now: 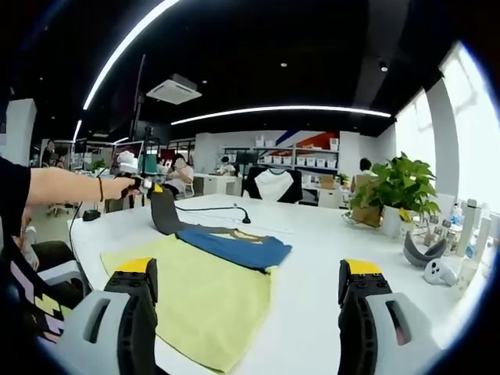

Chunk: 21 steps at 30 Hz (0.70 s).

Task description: Fold the garment on the visible template until the final outline fits inside the template.

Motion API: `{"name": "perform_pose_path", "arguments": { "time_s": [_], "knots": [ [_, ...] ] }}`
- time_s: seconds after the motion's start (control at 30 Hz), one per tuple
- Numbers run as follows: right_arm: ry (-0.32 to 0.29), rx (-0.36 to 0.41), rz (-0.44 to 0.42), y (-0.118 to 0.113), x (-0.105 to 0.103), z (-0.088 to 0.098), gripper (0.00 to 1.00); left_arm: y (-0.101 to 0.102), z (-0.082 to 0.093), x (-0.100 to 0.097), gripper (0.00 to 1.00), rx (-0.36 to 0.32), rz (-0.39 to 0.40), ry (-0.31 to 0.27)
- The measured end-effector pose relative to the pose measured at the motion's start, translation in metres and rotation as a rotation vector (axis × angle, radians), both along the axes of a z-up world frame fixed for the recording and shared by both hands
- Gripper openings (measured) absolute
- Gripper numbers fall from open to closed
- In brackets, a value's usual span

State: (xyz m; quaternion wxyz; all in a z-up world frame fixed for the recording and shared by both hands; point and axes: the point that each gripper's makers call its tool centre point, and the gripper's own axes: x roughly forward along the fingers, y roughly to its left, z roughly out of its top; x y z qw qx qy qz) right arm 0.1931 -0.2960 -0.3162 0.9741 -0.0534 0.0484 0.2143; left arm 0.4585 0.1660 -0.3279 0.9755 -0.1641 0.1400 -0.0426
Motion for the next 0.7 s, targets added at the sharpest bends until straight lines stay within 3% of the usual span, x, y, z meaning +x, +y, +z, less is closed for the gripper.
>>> {"name": "perform_pose_path", "arguments": {
  "time_s": [0.17,0.27,0.4,0.6,0.7],
  "knots": [
    [-0.008,0.006,-0.006,-0.002,0.0,0.002,0.99,-0.023,0.017,0.005,0.03,0.029,-0.049,-0.017],
    [-0.014,0.0,-0.018,-0.005,-0.001,0.003,0.99,-0.038,0.029,0.01,0.03,0.0,-0.077,-0.029],
    [-0.015,0.008,-0.027,-0.01,0.0,0.004,0.99,-0.059,0.039,0.012,0.03,0.033,-0.108,-0.036],
    [-0.012,0.016,-0.033,-0.013,0.001,0.004,0.98,-0.092,0.055,0.013,0.03,0.142,-0.162,-0.063],
    [-0.017,0.013,-0.04,-0.016,0.0,0.005,0.98,-0.105,0.056,0.01,0.03,0.14,-0.166,-0.059]
  ]
}}
